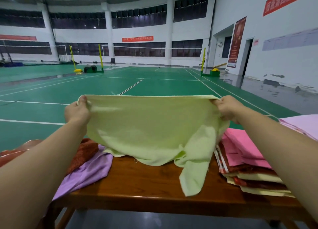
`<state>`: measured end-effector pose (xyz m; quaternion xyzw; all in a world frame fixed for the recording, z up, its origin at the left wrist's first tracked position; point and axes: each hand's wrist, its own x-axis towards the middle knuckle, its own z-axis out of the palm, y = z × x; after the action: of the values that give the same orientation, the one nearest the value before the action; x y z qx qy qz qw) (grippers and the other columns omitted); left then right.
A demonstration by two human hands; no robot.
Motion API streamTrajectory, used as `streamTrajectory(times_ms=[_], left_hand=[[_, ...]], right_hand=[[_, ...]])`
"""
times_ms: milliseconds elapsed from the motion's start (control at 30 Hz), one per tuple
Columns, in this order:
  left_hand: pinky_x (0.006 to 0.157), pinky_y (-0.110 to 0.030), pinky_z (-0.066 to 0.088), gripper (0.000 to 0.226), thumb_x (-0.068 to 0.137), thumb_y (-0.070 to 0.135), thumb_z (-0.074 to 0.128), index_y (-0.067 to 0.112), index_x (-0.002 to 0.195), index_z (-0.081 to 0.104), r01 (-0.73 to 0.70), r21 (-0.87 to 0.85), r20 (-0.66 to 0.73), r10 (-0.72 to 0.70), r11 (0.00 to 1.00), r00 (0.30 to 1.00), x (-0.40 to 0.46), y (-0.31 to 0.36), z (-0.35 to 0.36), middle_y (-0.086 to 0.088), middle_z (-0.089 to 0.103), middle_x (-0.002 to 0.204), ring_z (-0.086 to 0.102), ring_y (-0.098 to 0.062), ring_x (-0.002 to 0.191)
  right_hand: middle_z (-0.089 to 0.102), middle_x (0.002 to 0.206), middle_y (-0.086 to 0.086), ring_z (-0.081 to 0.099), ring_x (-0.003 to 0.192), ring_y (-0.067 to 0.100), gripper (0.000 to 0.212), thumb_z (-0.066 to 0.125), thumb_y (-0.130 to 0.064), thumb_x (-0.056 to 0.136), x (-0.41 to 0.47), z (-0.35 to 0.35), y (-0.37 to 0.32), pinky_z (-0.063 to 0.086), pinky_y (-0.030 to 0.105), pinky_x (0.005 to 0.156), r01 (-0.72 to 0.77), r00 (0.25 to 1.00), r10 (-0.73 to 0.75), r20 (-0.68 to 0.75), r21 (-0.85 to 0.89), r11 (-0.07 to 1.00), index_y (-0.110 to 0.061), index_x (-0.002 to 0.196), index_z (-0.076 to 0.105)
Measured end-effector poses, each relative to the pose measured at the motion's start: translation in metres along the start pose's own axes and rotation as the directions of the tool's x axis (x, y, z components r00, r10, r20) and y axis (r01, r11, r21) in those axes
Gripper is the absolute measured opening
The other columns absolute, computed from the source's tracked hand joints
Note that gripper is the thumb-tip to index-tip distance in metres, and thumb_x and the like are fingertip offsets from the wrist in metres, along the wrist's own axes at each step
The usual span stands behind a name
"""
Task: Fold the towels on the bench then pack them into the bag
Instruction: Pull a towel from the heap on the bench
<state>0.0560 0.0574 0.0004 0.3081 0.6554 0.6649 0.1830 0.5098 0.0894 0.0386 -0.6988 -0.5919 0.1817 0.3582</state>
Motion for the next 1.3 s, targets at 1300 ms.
streamTrajectory(times_ms=[1300], left_hand=[[0.107, -0.042, 0.036, 0.059, 0.106, 0.048, 0.041, -0.005, 0.106, 0.067, -0.454, 0.108, -0.209, 0.467, 0.885, 0.859, -0.072, 0.127, -0.078, -0.022, 0.057, 0.132, 0.053, -0.036, 0.122]], right_hand=[[0.063, 0.118, 0.024, 0.051, 0.113, 0.037, 0.11, 0.02, -0.093, 0.082, -0.136, -0.131, -0.068, 0.036, 0.047, 0.102, 0.044, 0.705, -0.529, -0.472, -0.716, 0.697, 0.004, 0.115, 0.062]])
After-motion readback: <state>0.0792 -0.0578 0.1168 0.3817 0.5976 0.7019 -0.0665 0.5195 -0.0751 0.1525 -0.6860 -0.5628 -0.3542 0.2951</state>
